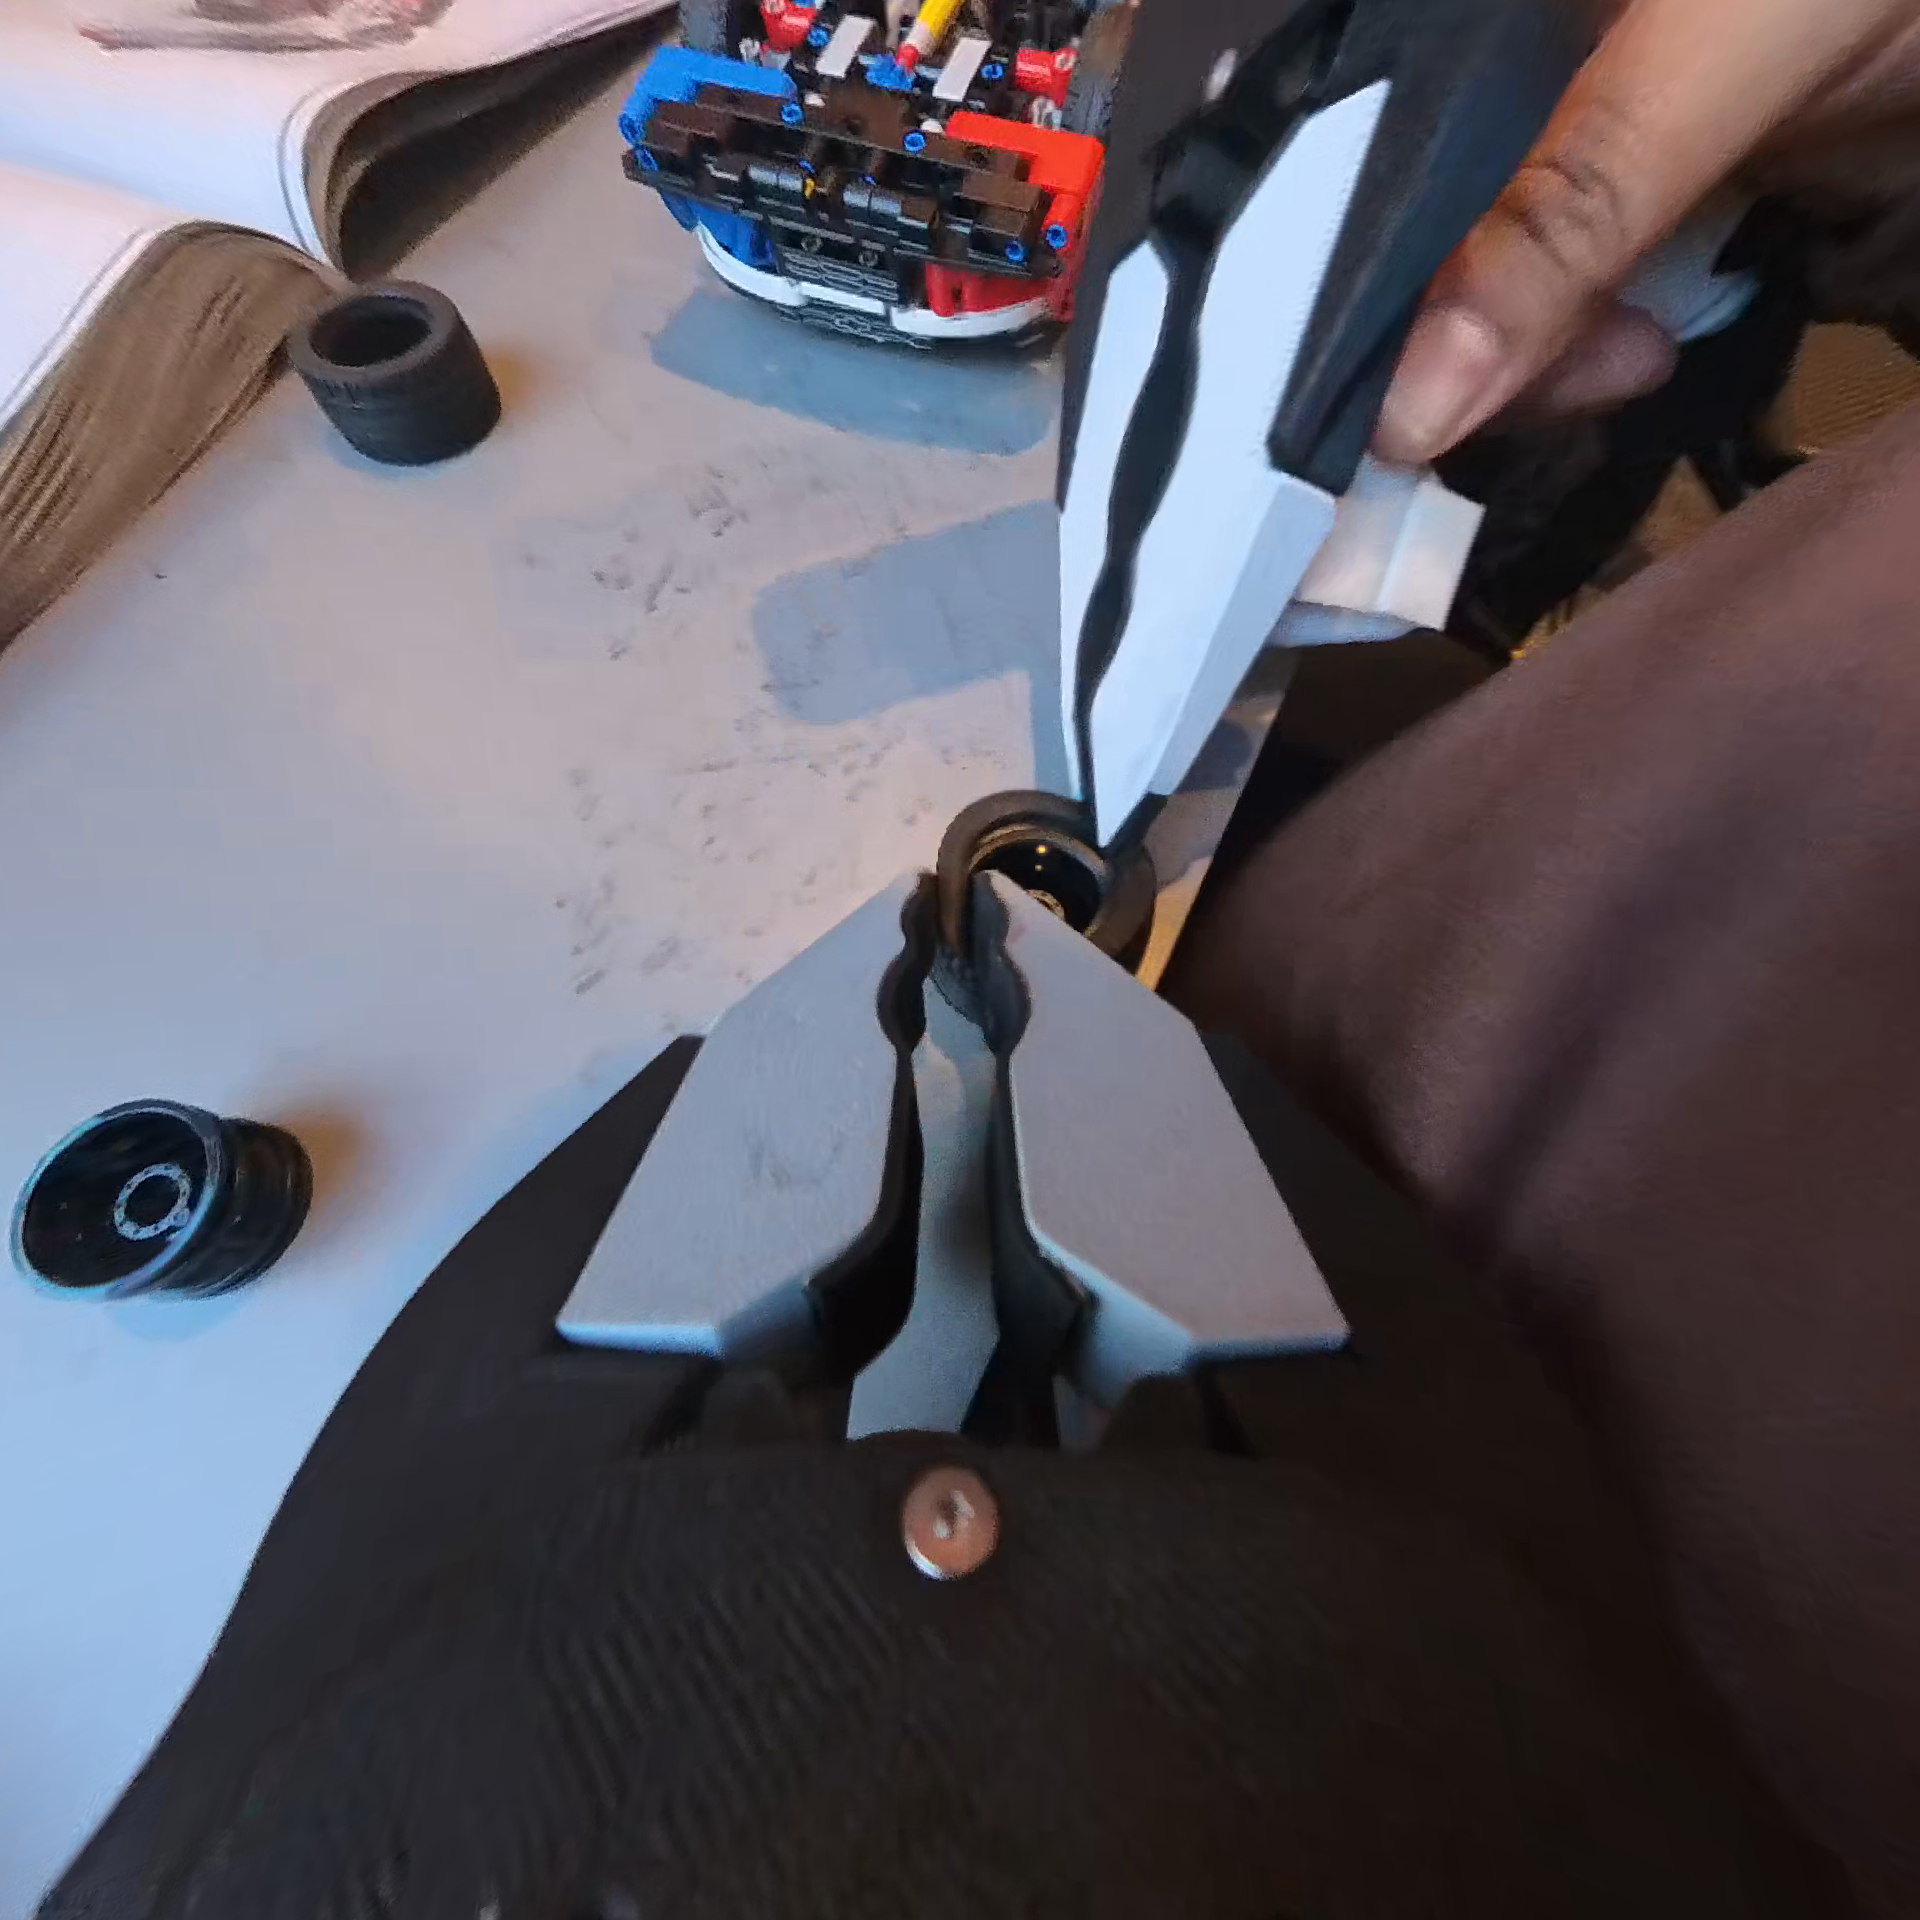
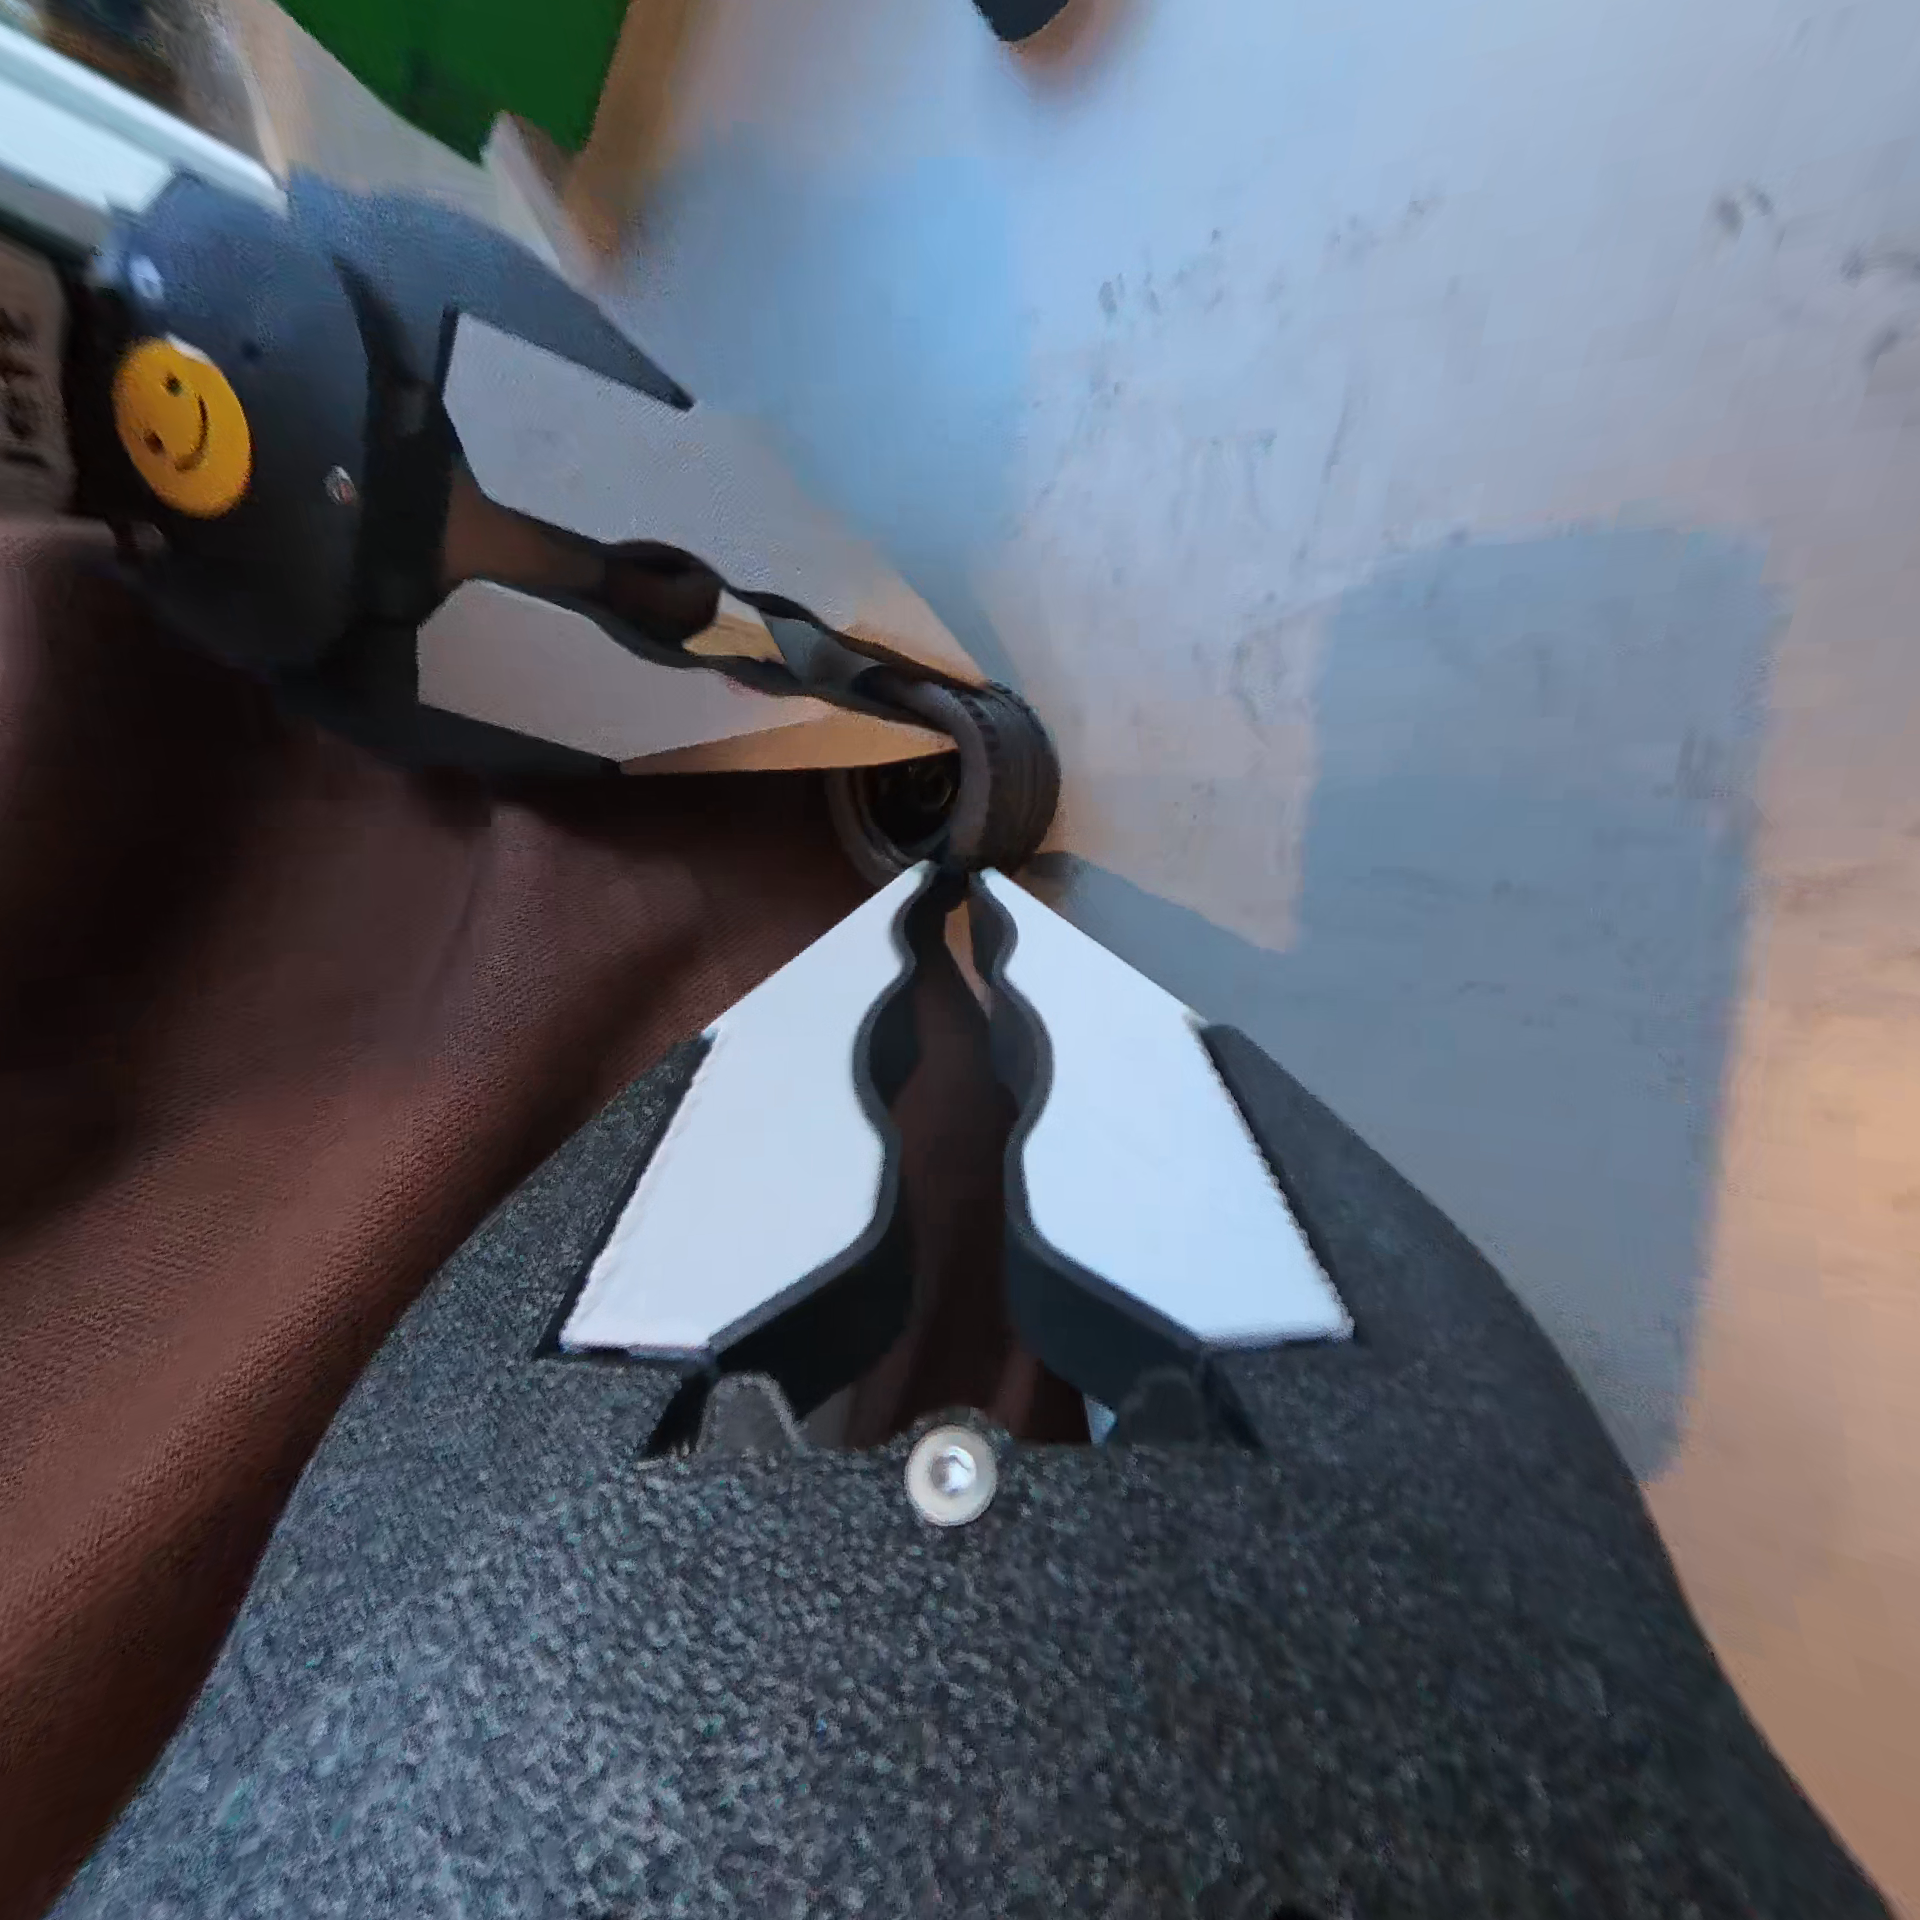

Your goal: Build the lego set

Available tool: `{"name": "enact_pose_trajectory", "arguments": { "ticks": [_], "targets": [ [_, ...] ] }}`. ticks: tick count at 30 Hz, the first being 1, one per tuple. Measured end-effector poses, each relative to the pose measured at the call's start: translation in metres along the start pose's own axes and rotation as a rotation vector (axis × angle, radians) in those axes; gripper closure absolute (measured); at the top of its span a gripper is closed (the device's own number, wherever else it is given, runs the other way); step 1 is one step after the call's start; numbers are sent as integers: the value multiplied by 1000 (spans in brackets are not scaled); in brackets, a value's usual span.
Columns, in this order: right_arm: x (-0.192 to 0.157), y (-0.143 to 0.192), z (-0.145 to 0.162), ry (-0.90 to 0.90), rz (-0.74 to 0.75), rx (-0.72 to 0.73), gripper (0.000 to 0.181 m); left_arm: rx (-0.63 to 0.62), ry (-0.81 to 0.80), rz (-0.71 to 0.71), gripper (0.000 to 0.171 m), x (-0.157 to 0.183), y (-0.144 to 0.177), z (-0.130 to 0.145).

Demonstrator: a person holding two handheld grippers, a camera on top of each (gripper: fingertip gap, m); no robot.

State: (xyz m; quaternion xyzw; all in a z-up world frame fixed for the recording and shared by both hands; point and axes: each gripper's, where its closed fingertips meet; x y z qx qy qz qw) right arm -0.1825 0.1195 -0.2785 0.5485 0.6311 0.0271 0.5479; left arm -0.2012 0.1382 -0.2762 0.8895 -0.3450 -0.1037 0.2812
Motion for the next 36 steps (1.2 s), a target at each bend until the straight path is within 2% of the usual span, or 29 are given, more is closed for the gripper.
{"name": "enact_pose_trajectory", "arguments": {
  "ticks": [2, 9, 13, 14, 16, 19, 23, 26, 29, 33, 36],
  "targets": [
    [0, -1, 0, -24, -18, 6, 181, 7, 5, -6, 169, 0, 0, 0],
    [-2, -1, -2, 130, 173, -119, 178, 18, -37, -35, 168, 0, 1, 0],
    [-2, 3, 1, -58, 60, -40, 164, 21, -41, -50, 168, -2, -1, -1],
    [1, 6, 2, -27, 108, -30, 164, 21, -40, -51, 168, -2, -1, -1],
    [-8, 10, -3, 167, 202, 14, 168, 20, -34, -48, 168, -2, -1, -1],
    [-30, 6, -12, 430, 234, 77, 166, 14, -20, -36, 168, -2, -1, -1],
    [-23, -7, 0, 730, 376, -6, 171, 13, -10, -35, 168, -3, -2, -1],
    [-18, -6, -5, 836, 482, 14, 181, 15, -6, -51, 168, -4, -2, -1],
    [-17, -2, -10, 932, 576, 5, 179, 19, -11, -65, 168, -5, -1, -1],
    [-14, -6, -6, 980, 589, -35, 175, 19, -8, -72, 168, -5, -2, -2],
    [-15, -6, -9, 1029, 597, -49, 181, 19, -5, -72, 168, -5, -2, -2]
  ]
}}
Point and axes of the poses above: each gripper's, where its closed fingertips meet, y back along the fingers, z out of its underside, x = y × z across the jaws, and after that the axes turned 1 degree about y, right-handed
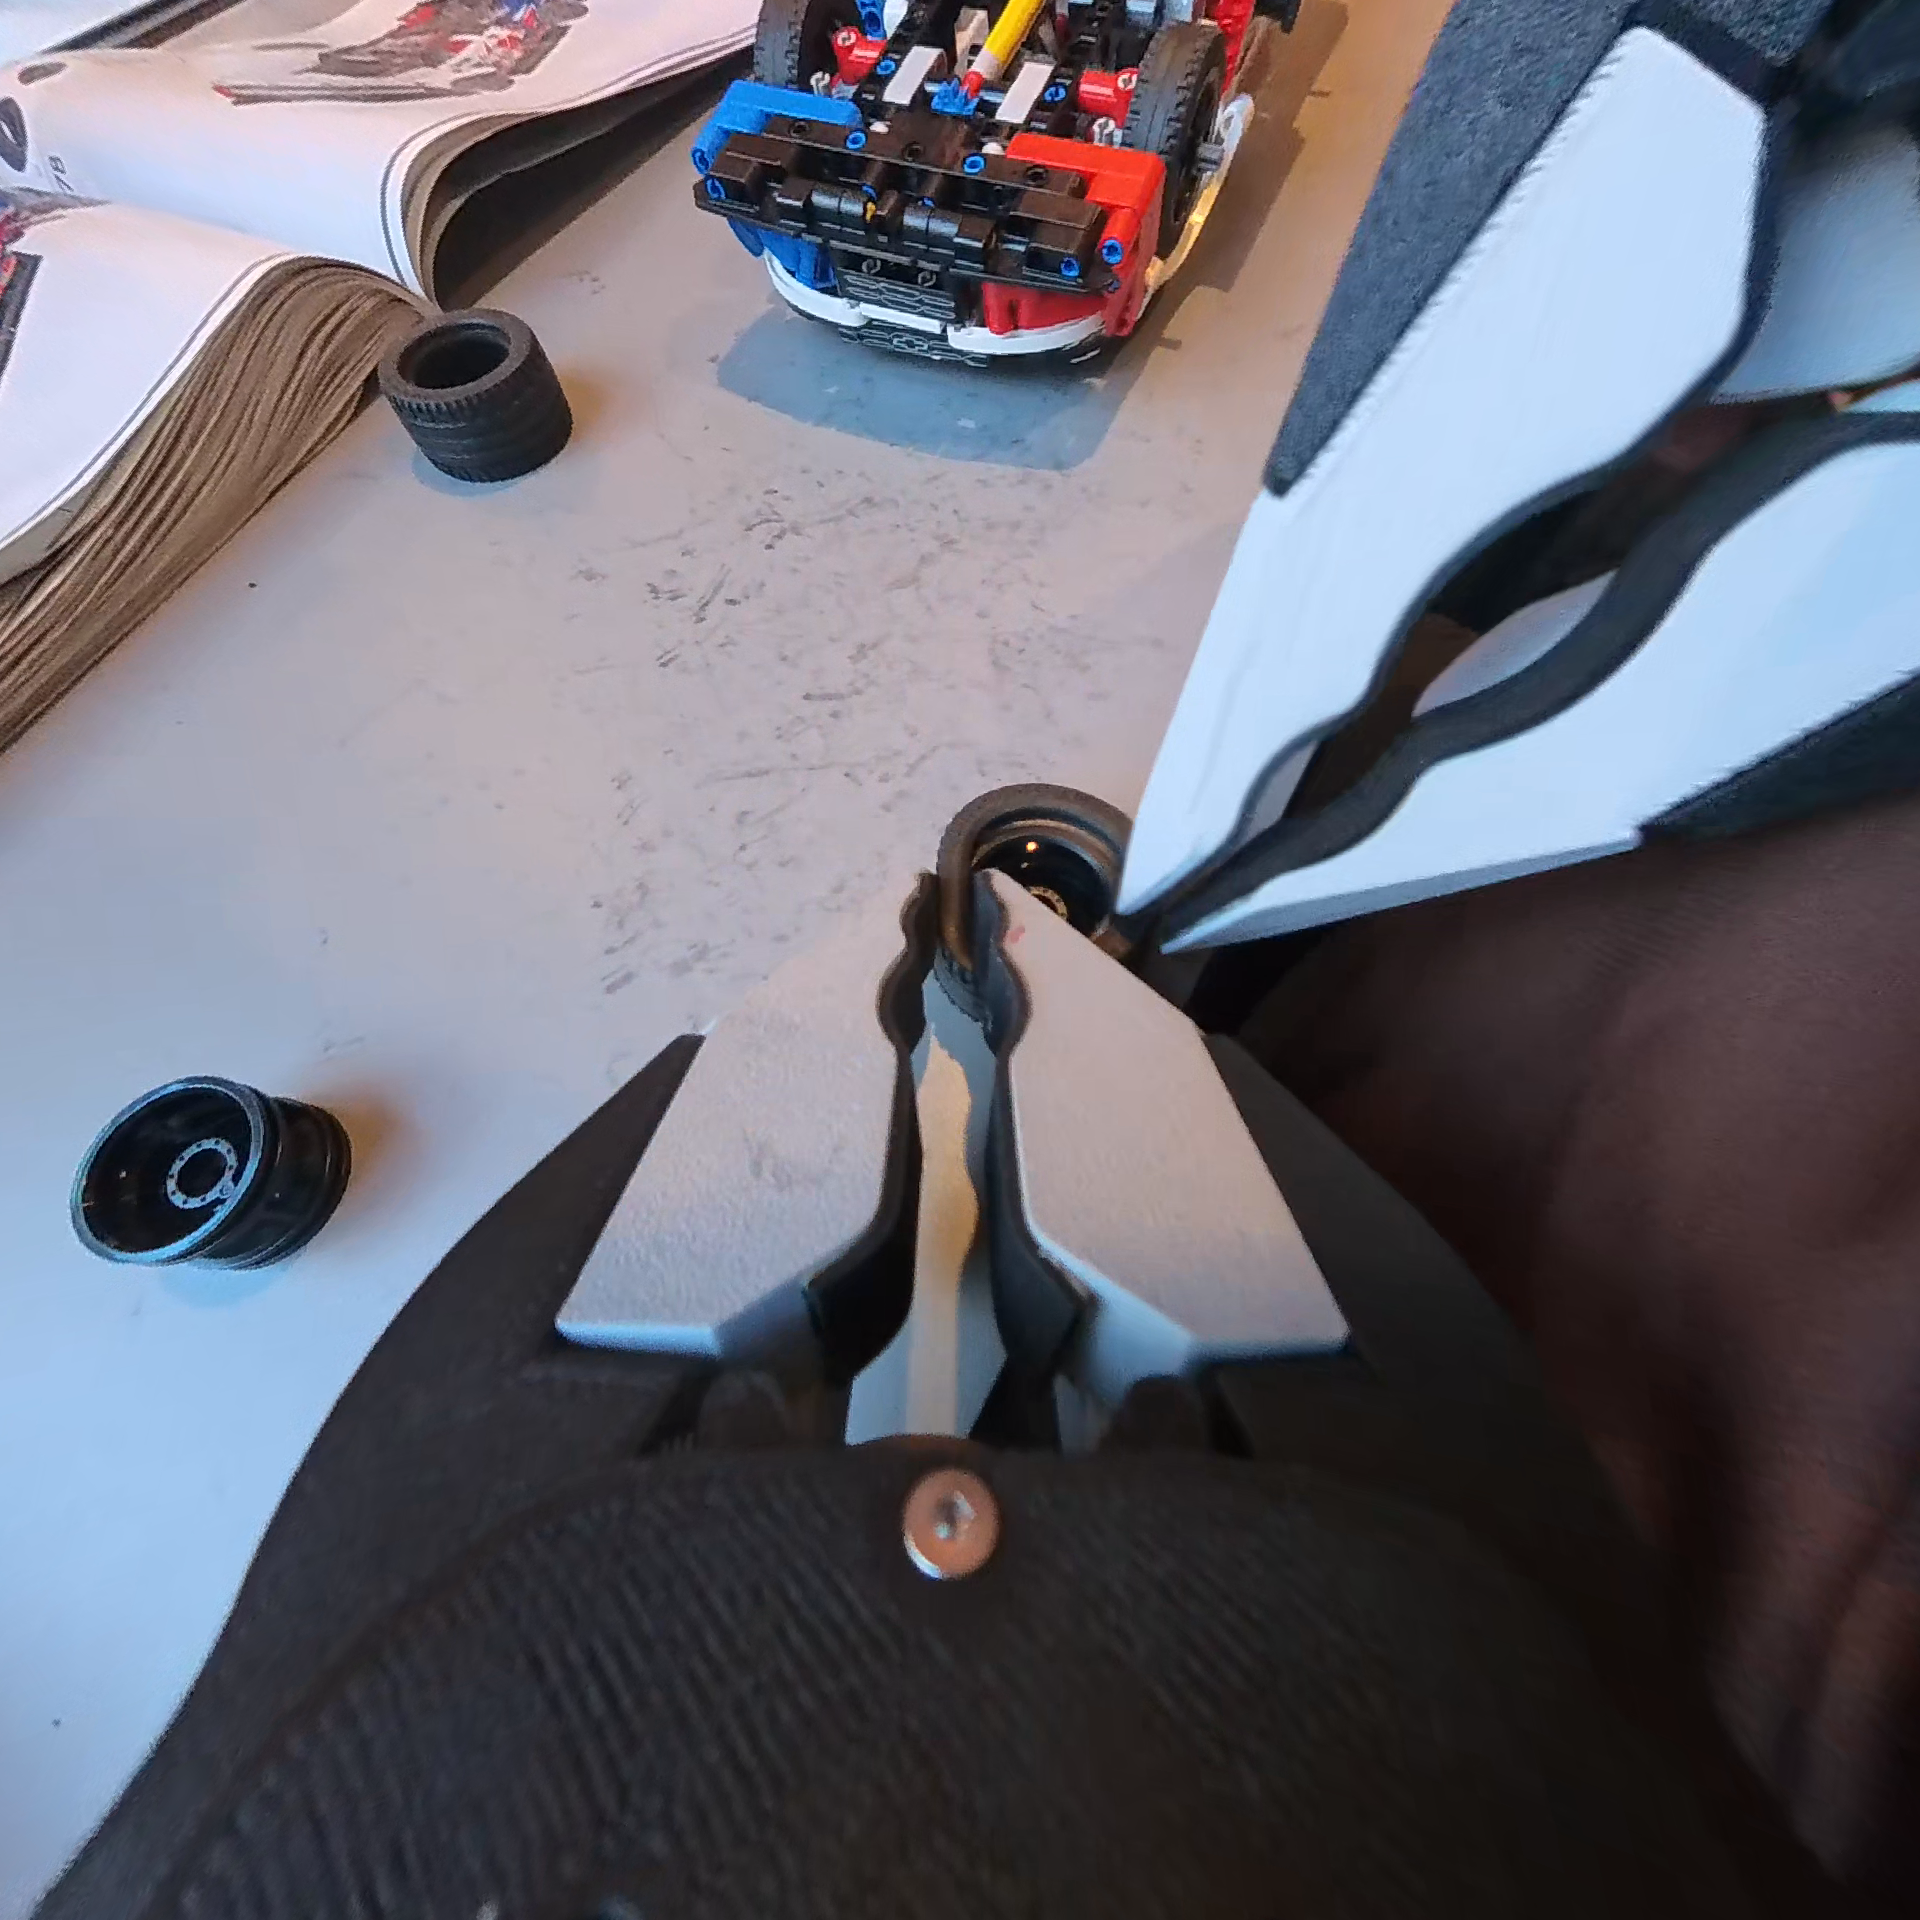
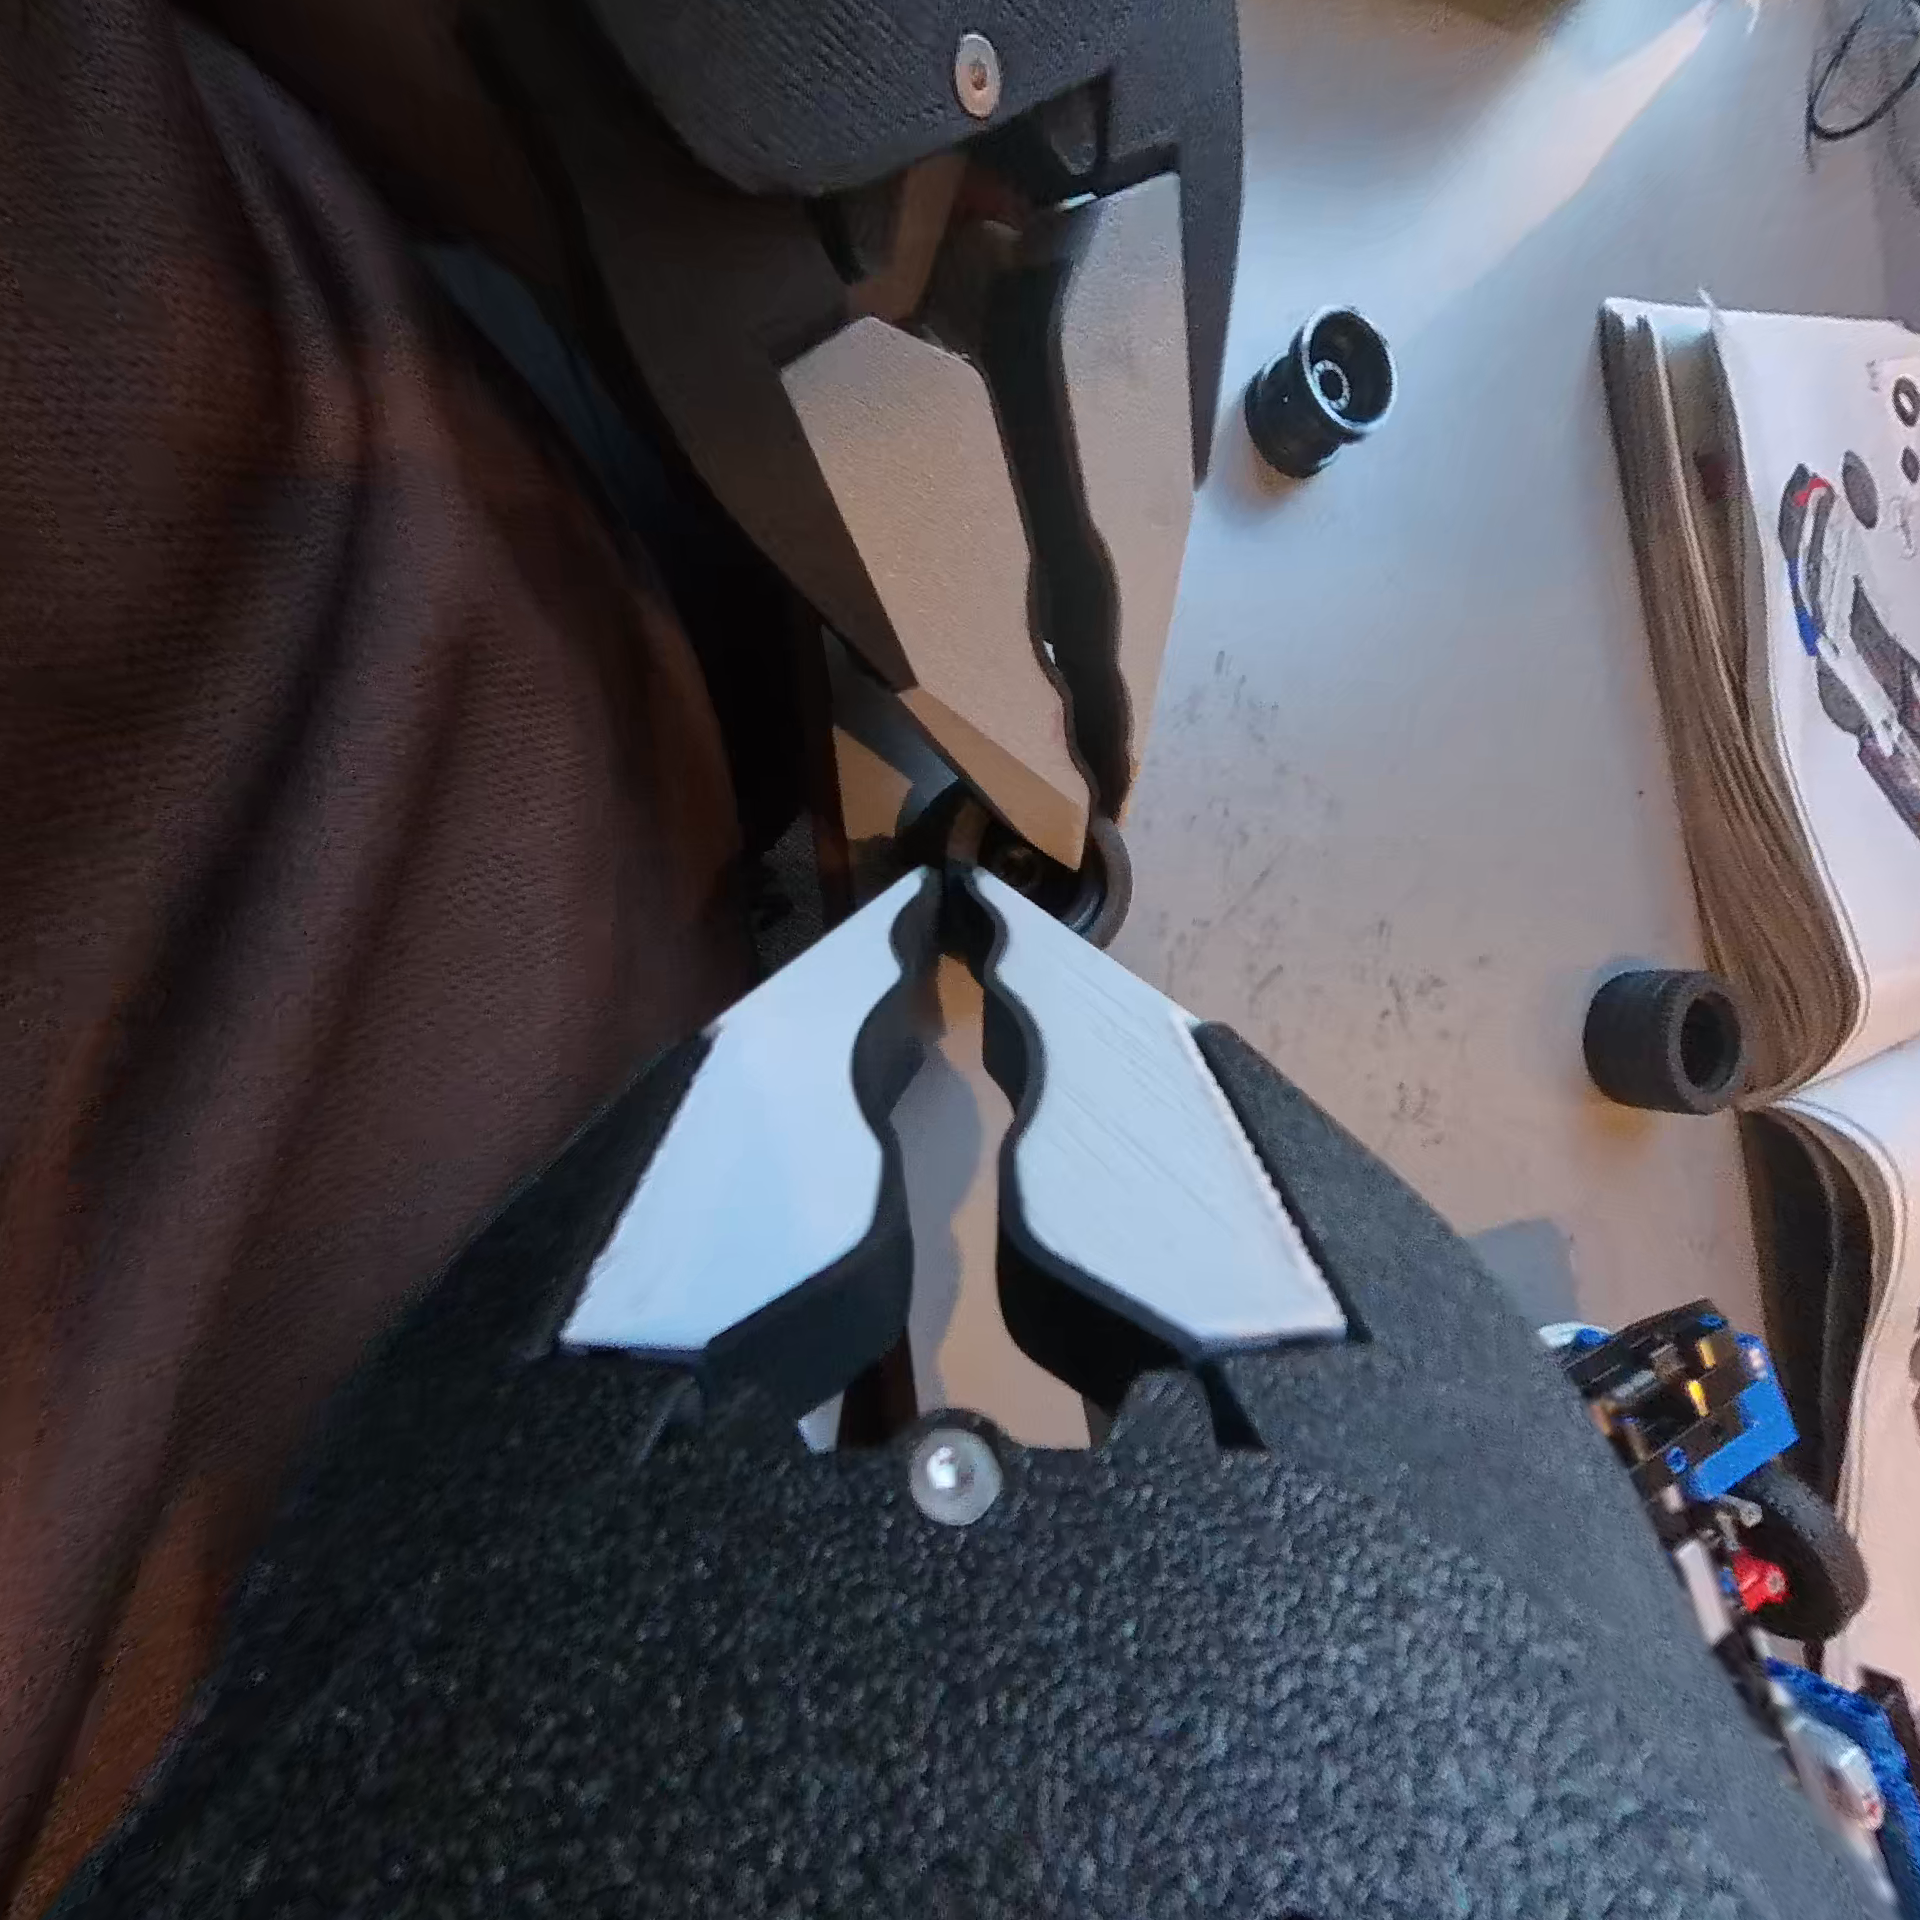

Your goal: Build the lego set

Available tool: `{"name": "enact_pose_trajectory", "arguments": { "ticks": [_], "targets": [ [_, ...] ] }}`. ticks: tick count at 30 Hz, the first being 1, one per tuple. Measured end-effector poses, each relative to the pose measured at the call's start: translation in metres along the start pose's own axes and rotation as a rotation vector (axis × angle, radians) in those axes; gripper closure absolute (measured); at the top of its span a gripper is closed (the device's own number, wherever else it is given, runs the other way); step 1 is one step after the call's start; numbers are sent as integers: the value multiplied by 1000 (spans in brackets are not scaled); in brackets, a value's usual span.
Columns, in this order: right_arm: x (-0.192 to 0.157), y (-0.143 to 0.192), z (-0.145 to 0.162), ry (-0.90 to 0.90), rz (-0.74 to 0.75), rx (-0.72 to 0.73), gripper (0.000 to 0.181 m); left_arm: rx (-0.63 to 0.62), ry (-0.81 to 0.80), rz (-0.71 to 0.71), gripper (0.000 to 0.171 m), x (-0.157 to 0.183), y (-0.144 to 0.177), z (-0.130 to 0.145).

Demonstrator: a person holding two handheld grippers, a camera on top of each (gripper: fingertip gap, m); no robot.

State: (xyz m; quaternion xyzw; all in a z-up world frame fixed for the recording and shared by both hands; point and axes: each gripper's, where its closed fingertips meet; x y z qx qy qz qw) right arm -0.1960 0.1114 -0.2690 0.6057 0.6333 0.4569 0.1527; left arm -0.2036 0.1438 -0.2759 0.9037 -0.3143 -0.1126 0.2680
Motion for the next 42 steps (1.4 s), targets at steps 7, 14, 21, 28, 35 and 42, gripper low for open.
{"name": "enact_pose_trajectory", "arguments": {
  "ticks": [7, 14, 21, 28, 35, 42],
  "targets": [
    [-8, 7, -11, 39, -112, 34, 181, -4, 20, -12, 169, -4, -1, 0],
    [7, 13, -15, -42, -105, 75, 168, -9, 27, -8, 168, -5, -2, -1],
    [3, -4, 2, 4, -16, -18, 174, -7, 29, -12, 168, -5, -2, -1],
    [-2, -9, 2, 123, -23, -65, 181, -4, 19, -21, 168, -5, -2, -1],
    [2, -9, 3, -18, -73, -46, 181, -3, 42, -31, 168, -8, -1, 0],
    [10, 2, 13, 22, 17, -29, 179, -5, 37, -20, 169, -6, -2, 0]
  ]
}}
Point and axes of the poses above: each gripper's, where its closed fingertips meet, y back along the fingers, z out of its underside, x = y × z across the jaws, and after that the axes turned 1 degree about y, right-handed
